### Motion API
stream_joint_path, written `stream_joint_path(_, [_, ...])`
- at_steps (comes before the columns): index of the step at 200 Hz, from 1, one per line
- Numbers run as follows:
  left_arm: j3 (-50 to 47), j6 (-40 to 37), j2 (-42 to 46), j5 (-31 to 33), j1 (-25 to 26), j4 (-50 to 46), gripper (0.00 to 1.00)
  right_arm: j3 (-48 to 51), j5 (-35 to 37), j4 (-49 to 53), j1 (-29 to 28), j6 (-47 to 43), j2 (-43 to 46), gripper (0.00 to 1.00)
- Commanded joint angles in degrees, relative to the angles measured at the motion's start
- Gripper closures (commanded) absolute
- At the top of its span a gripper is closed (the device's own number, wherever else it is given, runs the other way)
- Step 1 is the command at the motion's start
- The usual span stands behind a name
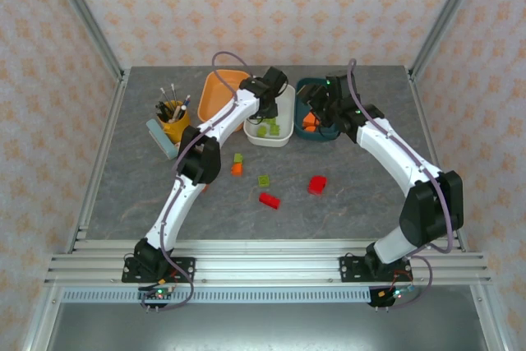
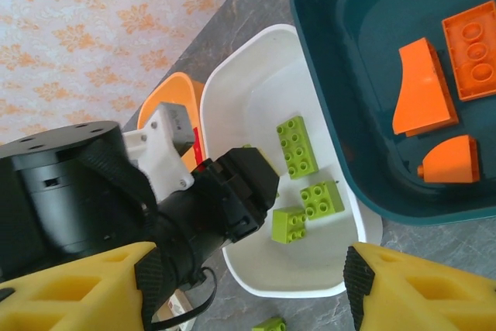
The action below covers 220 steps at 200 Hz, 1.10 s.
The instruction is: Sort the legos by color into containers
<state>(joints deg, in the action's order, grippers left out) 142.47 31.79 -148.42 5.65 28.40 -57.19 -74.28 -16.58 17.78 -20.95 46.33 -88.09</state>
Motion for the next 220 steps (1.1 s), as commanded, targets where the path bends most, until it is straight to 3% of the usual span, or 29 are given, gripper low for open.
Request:
stream_joint_path(1, [2.01, -0.24, -0.53, 2.92, -0.07, -2.15, 0.60, -1.45, -0.93, 1.20, -0.08, 0.78, -0.10, 0.34])
stream_joint_path(51, [2.02, 0.60, 0.06, 1.65, -0.06, -3.11, 0.43, -1.73, -1.01, 3.67, -0.08, -1.50, 0.11, 0.33])
stream_joint_path(96, [2.10, 2.22, 6.60, 0.50, 0.05, -2.69, 0.41, -1.58, 0.17, 7.18, -0.11, -8.03, 3.09, 0.34])
stream_joint_path(142, [-0.50, 8.99, 17.00, -5.94, 0.75, 0.50, 0.39, 1.81, 1.19, 11.42, -2.21, -19.61, 7.13, 0.35])
stream_joint_path(178, [-16.46, 12.51, 32.75, -5.91, 0.75, 3.62, 0.38, 3.68, 3.57, 13.67, -11.23, -28.41, 8.31, 0.35])
stream_joint_path(220, [-48.42, 15.64, 57.89, -3.98, -1.79, 6.16, 0.36, 3.32, 7.36, 14.71, -22.95, -30.43, 3.30, 0.35])
